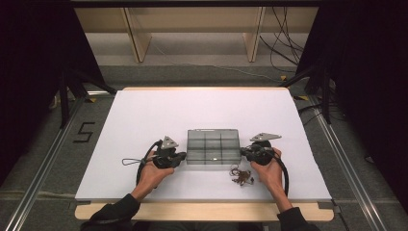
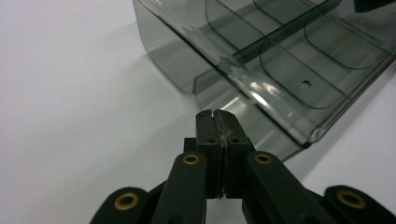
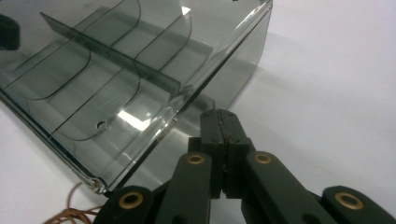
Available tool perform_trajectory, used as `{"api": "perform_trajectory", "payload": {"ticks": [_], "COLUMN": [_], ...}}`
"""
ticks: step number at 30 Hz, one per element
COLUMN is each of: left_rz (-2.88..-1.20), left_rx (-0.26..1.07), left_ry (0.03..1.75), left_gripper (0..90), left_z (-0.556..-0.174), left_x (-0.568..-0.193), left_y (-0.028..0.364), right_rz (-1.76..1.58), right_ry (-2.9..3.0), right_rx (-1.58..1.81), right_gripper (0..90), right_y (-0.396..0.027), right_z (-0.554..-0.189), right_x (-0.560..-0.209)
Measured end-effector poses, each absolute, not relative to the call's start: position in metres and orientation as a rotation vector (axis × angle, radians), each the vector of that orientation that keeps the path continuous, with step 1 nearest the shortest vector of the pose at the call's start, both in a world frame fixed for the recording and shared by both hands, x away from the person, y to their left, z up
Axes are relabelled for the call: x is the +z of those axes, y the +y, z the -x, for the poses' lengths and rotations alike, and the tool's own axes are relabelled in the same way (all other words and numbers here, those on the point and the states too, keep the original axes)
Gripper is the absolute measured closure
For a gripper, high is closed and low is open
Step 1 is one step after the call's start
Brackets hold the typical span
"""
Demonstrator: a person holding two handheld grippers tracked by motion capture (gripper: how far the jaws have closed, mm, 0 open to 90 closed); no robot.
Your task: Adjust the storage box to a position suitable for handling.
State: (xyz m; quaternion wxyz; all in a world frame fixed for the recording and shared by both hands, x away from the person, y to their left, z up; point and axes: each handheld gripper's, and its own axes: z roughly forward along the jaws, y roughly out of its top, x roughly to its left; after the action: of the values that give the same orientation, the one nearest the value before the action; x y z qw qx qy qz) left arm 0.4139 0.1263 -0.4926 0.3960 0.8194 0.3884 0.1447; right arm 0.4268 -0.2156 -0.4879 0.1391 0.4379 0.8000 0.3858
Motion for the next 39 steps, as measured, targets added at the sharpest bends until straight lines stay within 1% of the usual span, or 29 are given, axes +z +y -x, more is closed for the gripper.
{"api": "perform_trajectory", "payload": {"ticks": [9,12,13,20,27,33,34,35,39], "left_rz": [-2.065,-2.082,-2.090,-2.091,-2.077,-2.070,-2.077,-2.068,-2.066], "left_rx": [0.376,0.377,0.373,0.404,0.401,0.399,0.383,0.388,0.393], "left_ry": [1.002,0.996,0.993,0.995,1.012,0.996,0.995,0.991,0.985], "left_gripper": [88.7,88.9,89.0,89.1,89.2,89.3,89.3,89.3,89.4], "left_z": [-0.414,-0.413,-0.413,-0.409,-0.403,-0.396,-0.394,-0.393,-0.389], "left_x": [-0.493,-0.492,-0.491,-0.490,-0.491,-0.491,-0.490,-0.491,-0.490], "left_y": [0.141,0.147,0.148,0.155,0.162,0.166,0.167,0.167,0.167], "right_rz": [-1.213,-1.249,-1.194,-1.205,-1.195,-1.167,-1.157,-1.206,-1.169], "right_ry": [2.341,2.342,2.346,2.361,2.383,2.378,2.381,2.375,2.375], "right_rx": [1.115,1.091,1.100,1.061,1.043,1.039,1.040,1.036,1.050], "right_gripper": [90.0,90.0,90.0,90.0,90.0,90.0,90.0,90.0,90.0], "right_y": [-0.200,-0.194,-0.194,-0.184,-0.173,-0.169,-0.170,-0.169,-0.169], "right_z": [-0.428,-0.423,-0.425,-0.419,-0.412,-0.405,-0.404,-0.400,-0.396], "right_x": [-0.487,-0.484,-0.485,-0.480,-0.478,-0.479,-0.479,-0.476,-0.476]}}
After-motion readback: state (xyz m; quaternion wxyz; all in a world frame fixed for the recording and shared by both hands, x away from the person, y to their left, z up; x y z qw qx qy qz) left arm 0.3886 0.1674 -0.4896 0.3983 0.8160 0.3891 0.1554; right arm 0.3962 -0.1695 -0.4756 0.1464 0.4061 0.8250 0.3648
